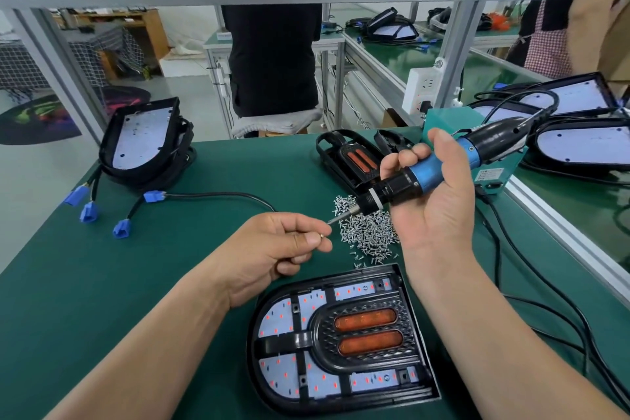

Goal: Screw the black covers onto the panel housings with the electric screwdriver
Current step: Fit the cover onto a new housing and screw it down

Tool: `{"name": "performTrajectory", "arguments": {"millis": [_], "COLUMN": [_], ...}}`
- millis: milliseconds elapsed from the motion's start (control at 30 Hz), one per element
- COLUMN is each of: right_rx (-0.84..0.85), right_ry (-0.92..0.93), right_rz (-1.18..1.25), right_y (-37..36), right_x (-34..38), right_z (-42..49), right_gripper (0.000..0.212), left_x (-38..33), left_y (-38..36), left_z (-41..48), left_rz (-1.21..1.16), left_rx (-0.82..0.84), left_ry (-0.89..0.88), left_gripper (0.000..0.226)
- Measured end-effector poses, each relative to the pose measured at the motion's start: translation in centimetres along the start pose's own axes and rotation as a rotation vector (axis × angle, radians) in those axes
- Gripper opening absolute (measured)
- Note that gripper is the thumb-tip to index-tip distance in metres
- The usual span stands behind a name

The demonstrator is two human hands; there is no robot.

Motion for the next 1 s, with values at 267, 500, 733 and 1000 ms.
{"name": "performTrajectory", "arguments": {"millis": [267, 500, 733, 1000], "right_rx": [0.029, 0.048, 0.069, 0.089], "right_ry": [-0.013, -0.013, -0.014, 0.027], "right_rz": [-0.039, -0.062, -0.095, -0.194], "right_y": [-0.5, -0.9, -0.9, -1.4], "right_x": [-0.4, -0.5, -0.6, -0.5], "right_z": [-0.5, -0.8, -0.8, -0.8], "right_gripper": [0.01, 0.011, 0.009, 0.019], "left_x": [-0.1, 0.0, -0.1, -0.5], "left_y": [0.0, 0.1, -0.1, 0.3], "left_z": [-0.1, 0.0, -0.1, -0.1], "left_rz": [-0.015, -0.04, -0.025, -0.024], "left_rx": [-0.02, -0.022, -0.026, -0.062], "left_ry": [-0.016, -0.016, -0.022, -0.075], "left_gripper": [0.021, 0.018, 0.022, 0.016]}}
Point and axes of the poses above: each hand's wrist, its own z-axis towards the middle knuckle, its own y-axis out of the back of the hand, x = y × z, the point moved 8 cm from there along z, towards the middle knuckle, and after that the axes turned 12 degrees about -z, right-handed, at the moved point
